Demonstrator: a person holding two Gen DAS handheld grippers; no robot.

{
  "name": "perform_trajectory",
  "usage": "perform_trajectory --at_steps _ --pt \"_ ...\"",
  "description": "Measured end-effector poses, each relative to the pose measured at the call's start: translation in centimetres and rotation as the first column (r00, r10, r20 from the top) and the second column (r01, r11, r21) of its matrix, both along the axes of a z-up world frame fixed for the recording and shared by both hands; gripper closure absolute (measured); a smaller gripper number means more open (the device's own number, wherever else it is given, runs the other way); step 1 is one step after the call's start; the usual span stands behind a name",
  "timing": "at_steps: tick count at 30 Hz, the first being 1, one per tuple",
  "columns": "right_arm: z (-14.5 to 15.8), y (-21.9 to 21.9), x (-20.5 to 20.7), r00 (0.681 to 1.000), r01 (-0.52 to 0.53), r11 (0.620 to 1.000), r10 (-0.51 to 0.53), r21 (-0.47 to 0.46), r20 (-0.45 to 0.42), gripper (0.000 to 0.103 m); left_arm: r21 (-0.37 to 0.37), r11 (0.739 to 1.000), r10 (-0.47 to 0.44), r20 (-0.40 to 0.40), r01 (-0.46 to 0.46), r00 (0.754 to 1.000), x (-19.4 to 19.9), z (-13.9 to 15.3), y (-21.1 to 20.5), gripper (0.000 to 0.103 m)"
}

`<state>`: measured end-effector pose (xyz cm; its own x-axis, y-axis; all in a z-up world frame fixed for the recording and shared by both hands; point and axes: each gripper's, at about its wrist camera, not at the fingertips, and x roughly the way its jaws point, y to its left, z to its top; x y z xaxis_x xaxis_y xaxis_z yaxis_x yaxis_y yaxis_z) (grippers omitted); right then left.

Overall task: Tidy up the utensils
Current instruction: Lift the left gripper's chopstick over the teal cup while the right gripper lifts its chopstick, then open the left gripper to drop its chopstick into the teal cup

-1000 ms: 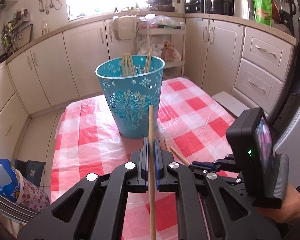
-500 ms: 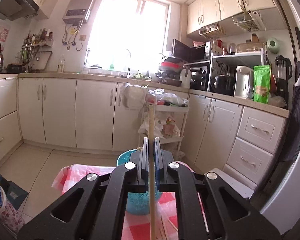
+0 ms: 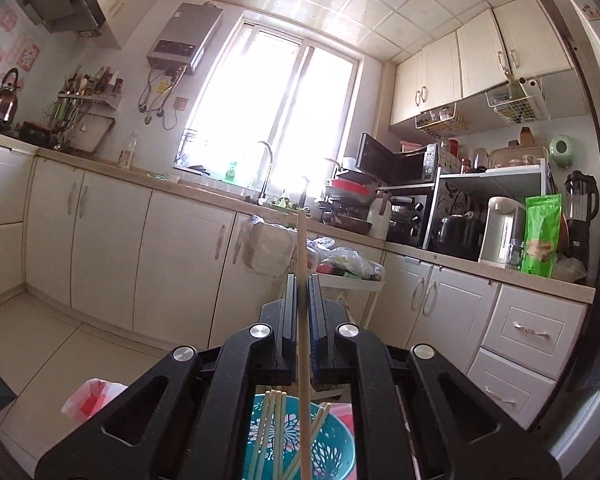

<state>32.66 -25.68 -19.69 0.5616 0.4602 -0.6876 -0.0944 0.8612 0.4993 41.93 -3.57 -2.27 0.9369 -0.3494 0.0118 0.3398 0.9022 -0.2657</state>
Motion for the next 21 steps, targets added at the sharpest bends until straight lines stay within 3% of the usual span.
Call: perform_trajectory --at_steps 6,12,21 --pt "-0.6 -1.2 0.2 1.0 0.02 1.0 -0.02 0.007 -0.009 0.097 0.004 0.999 0.046 0.005 -0.046 0.999 2.9 -1.1 -0.3 0.098" --pt "-1.1 -1.7 0.3 1.0 0.022 1.0 -0.022 0.012 -0.021 0.097 0.075 0.993 0.098 -0.028 -0.095 0.995 4.7 -3.5 -1.2 0.098" --pt "-0.2 -2.7 0.1 0.998 0.061 0.998 -0.061 0.029 0.007 0.097 0.207 0.976 0.086 -0.09 -0.066 0.992 3.7 -6.4 -2.3 0.097"
